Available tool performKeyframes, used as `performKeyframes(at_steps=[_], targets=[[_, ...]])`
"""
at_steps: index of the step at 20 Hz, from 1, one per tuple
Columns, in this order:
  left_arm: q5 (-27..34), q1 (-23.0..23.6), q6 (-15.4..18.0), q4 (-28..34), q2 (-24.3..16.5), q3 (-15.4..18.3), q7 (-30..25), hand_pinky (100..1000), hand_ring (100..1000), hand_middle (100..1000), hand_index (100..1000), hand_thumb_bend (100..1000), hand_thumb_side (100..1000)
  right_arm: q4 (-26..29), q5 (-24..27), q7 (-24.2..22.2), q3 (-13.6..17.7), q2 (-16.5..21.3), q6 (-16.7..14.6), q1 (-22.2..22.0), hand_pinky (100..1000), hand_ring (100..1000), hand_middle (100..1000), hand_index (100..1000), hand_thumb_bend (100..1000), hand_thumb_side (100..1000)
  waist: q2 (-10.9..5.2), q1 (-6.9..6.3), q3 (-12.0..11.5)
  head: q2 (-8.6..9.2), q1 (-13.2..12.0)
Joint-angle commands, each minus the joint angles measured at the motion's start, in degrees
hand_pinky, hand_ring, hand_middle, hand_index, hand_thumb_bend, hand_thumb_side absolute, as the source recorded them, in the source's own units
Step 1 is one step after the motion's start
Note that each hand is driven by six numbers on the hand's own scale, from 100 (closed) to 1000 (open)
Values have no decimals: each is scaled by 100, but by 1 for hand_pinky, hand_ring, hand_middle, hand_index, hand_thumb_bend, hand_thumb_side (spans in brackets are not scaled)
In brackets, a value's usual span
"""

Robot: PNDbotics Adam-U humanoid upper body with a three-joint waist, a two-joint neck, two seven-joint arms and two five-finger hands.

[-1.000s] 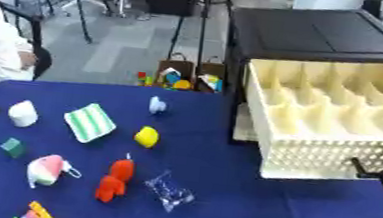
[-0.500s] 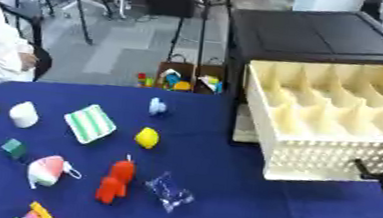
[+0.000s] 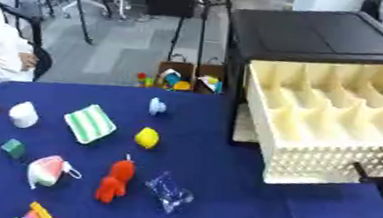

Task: Pick up objects from table and place into drawer.

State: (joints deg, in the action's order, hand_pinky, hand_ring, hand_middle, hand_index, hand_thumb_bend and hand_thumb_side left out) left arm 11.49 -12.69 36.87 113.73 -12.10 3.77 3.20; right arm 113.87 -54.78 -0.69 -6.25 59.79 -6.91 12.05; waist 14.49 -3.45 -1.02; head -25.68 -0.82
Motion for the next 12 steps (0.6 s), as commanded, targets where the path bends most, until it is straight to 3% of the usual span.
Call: performKeyframes(at_steps=[1,6,12], targets=[[17,-60,-2,86,-133,60,-9,605,801,742,894,106,917,72,-9,-33,118,204,-63,18,100,193,100,593,258,437,-85,23,8,-20,-16],[15,-57,-5,86,-130,60,-17,605,802,742,894,106,918,72,-25,-40,149,211,-100,-2,100,192,101,597,313,479,-82,25,20,-21,-17],[14,-56,-7,86,-129,61,-16,605,802,742,894,106,918,72,-28,-56,168,212,-135,-11,100,192,101,597,313,479,-81,25,25,-23,-17]])
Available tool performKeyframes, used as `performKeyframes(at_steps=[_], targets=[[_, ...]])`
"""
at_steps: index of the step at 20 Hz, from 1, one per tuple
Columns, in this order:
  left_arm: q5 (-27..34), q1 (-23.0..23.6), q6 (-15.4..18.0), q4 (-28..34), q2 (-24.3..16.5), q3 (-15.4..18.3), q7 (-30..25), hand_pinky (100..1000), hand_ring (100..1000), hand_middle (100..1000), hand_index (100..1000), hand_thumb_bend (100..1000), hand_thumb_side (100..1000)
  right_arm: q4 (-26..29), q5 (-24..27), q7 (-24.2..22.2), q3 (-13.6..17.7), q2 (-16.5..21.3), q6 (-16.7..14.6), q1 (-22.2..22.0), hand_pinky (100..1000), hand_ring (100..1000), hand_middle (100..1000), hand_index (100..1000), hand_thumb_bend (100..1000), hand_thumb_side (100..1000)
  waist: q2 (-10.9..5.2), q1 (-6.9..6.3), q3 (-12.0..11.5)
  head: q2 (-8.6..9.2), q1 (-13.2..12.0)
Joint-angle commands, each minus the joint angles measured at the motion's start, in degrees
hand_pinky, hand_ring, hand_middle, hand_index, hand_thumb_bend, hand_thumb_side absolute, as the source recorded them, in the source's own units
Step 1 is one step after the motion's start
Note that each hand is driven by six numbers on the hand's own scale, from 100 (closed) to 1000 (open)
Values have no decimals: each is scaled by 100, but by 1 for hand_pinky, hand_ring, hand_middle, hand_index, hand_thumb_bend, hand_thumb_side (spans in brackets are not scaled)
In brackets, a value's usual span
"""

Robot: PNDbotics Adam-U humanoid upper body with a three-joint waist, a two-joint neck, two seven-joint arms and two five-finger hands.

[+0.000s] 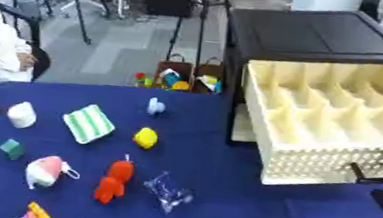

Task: Pick up objects from table and place into drawer.

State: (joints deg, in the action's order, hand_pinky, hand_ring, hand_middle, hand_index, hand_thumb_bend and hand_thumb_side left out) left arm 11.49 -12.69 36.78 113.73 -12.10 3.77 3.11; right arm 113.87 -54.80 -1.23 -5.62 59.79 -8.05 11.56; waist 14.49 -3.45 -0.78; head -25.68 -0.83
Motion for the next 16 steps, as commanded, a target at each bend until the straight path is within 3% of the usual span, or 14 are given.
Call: performKeyframes(at_steps=[1,16], targets=[[12,-53,1,86,-130,62,-7,604,802,742,894,106,918,72,-12,16,134,211,-23,36,100,189,100,598,362,514,-83,26,14,-26,-28],[-26,-1,20,86,-141,100,48,605,803,743,895,105,916,72,926,443,924,222,-123,120,100,151,100,605,406,534,-127,3,72,-90,-86]])
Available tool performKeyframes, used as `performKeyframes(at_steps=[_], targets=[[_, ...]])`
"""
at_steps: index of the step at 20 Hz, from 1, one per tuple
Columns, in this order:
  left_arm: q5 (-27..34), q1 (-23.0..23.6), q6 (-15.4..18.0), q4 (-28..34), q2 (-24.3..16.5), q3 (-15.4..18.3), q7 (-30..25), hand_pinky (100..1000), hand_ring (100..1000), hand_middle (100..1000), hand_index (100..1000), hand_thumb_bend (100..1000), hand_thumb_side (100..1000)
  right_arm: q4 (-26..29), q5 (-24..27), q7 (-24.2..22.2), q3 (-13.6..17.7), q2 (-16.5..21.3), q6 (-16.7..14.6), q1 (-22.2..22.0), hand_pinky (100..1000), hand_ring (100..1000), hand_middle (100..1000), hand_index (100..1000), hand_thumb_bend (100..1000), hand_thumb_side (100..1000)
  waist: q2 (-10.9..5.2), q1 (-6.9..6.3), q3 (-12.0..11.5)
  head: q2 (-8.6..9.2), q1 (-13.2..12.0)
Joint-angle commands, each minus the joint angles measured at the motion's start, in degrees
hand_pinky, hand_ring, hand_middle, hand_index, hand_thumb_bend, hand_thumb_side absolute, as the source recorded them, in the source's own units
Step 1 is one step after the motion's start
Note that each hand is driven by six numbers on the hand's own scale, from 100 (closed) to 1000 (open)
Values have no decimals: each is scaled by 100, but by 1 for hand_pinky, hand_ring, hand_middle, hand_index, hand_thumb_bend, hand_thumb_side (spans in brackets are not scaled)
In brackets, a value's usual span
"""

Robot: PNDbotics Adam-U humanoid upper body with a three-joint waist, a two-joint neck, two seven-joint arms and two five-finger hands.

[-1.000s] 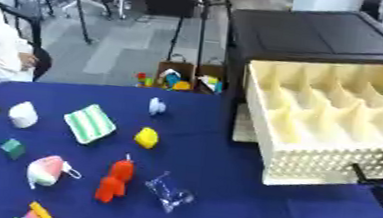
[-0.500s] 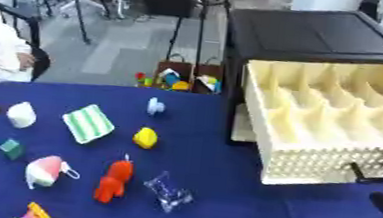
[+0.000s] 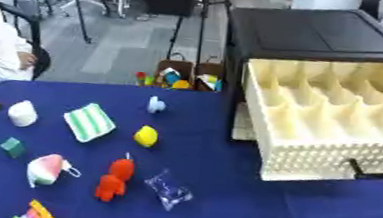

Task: Pick up objects from table and place into drawer.

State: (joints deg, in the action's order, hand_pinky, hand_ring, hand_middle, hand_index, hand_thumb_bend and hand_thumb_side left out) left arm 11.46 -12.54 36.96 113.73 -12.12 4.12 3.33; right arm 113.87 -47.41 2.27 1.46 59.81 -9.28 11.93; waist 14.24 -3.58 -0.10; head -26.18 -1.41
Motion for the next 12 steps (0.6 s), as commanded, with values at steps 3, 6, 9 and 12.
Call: performKeyframes(at_steps=[3,6,9,12], targets=[[-32,-12,4,86,-135,69,36,604,804,743,895,104,915,72,396,225,385,179,25,159,100,140,135,627,352,541,-105,9,7,-59,-44],[-39,-6,10,86,-130,78,50,605,804,744,895,104,914,72,643,434,624,55,127,329,100,110,141,637,227,531,-115,-2,4,-123,-68],[-42,9,12,86,-130,93,74,606,804,744,895,103,912,72,894,679,836,-149,304,529,100,100,115,651,156,540,-147,-12,-11,-268,-94],[-37,23,29,86,-138,99,91,606,804,745,896,101,909,72,1168,951,875,-311,391,704,100,100,100,651,138,525,-183,-34,-39,-450,-137]])
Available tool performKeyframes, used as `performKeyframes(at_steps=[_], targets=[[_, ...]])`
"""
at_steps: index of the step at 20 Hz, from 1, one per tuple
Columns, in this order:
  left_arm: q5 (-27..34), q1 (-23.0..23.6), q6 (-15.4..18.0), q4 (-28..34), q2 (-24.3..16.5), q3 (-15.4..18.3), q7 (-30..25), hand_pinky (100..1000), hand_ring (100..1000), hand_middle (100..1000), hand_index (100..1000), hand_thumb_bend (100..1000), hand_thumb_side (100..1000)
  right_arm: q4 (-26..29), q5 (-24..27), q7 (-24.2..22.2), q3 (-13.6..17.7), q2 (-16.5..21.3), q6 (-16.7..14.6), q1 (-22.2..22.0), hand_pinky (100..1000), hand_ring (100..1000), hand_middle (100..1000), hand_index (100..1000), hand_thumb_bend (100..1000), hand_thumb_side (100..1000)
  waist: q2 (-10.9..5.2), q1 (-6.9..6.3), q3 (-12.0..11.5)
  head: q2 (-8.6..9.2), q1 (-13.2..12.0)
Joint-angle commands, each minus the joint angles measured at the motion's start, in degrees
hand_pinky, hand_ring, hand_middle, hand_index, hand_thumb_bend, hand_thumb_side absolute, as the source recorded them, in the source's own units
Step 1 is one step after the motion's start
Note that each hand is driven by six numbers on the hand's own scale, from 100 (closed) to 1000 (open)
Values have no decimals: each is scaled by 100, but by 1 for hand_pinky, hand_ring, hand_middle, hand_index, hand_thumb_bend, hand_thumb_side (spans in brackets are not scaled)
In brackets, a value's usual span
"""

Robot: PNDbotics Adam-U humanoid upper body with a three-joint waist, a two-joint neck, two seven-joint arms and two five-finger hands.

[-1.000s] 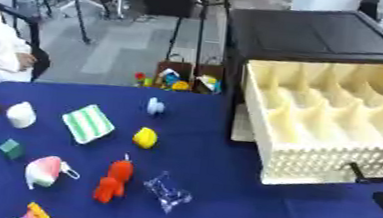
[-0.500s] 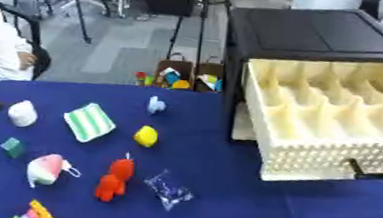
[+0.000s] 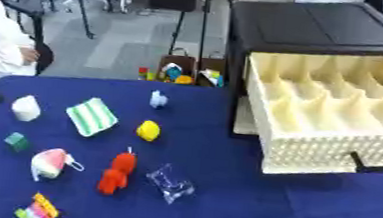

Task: Pick up objects from table and place into drawer.

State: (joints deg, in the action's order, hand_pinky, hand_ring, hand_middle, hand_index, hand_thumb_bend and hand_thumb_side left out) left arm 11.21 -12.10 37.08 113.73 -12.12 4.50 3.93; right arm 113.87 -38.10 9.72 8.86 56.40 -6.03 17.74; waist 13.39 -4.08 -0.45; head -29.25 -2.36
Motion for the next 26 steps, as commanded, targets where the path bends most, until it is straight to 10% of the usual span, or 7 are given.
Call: performKeyframes(at_steps=[1,9,14,26], targets=[[-11,-22,24,86,-138,59,30,605,804,744,896,100,909,72,324,294,122,23,69,156,100,100,100,652,153,529,-98,9,-13,-172,-50],[-17,-22,25,86,-125,52,24,605,804,745,896,100,909,72,1007,861,186,-4,161,525,100,100,100,694,115,556,-94,-5,-33,-304,-138],[-8,-7,22,86,-130,68,47,606,804,746,897,100,905,72,1445,1297,295,-199,215,820,100,300,271,760,100,631,-162,-19,-49,-427,-240],[12,70,-15,86,-136,157,91,609,821,754,903,105,883,72,1706,2332,296,-1449,-447,1621,747,795,789,876,100,943,-409,-89,-97,-847,-562]])
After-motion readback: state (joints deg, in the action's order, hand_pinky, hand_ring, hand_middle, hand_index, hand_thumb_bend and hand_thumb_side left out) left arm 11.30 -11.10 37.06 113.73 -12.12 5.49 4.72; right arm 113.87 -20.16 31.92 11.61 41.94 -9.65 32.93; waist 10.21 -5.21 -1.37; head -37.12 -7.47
